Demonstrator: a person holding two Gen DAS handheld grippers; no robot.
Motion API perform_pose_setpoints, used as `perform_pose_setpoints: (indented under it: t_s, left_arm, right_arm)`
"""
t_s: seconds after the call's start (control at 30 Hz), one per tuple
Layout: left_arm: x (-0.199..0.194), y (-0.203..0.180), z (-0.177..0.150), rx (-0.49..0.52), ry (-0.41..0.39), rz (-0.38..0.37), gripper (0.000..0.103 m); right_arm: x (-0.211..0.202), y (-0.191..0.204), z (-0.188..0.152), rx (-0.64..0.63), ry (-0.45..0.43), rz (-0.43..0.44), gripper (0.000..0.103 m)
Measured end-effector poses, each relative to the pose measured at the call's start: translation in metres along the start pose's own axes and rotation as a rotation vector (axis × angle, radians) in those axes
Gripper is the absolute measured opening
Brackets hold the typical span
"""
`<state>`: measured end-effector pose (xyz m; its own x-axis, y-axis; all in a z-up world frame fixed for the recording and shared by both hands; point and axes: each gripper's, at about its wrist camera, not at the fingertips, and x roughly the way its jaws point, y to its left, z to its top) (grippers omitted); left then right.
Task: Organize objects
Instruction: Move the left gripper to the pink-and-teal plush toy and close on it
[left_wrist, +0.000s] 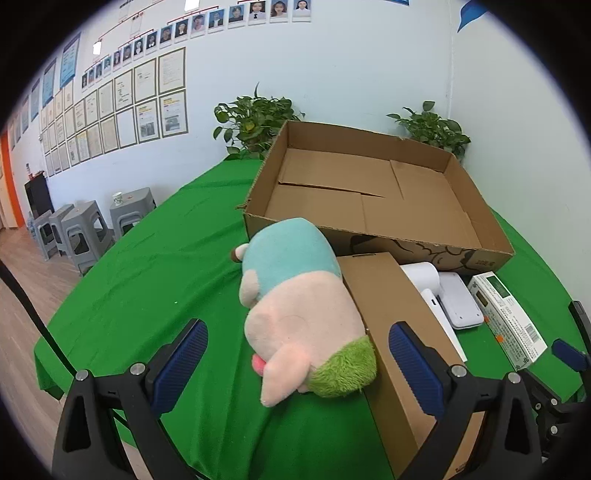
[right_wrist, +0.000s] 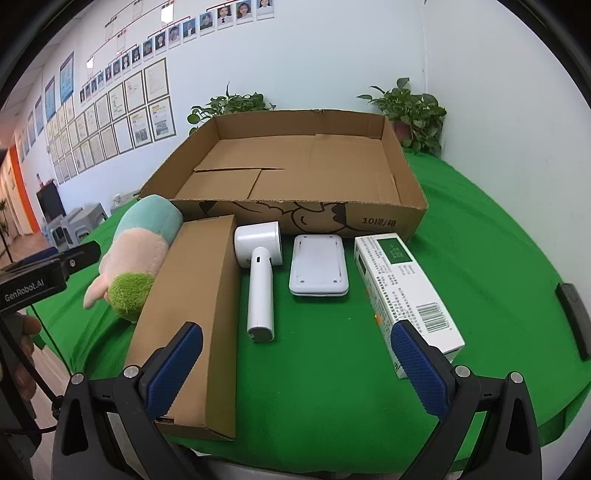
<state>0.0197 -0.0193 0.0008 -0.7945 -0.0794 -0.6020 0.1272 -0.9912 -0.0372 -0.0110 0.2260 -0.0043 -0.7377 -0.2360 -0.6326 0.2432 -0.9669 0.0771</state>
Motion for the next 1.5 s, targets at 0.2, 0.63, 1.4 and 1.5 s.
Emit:
perform_pose_setpoints:
  t_s: [0.2,0.63,1.4,1.5]
  left_arm:
    - [-0.005,-0.006,0.001,0.037,-0.013,-0.029,0.099]
    - [0.004,0.008,0.003,-0.005,0.051,-0.103,0.099]
    - [0.031,0.009,0.007,0.003,0.144,-0.067,0.098]
    - [0.040,0.008,0.007,0.017,0.165,-0.057,0.098]
  right_arm:
    - [0.002,0.000,-0.003,0.015,0.007,0.088,0.103]
    - [0.009,0.017,0.004,0.006,0.045,0.156,0.103]
    - [0.032,0.047,0.010,-0.084,0.113,0.073,0.103]
    - [0.034,0.049,0.011,-0.090,0.114,0.078,0.103]
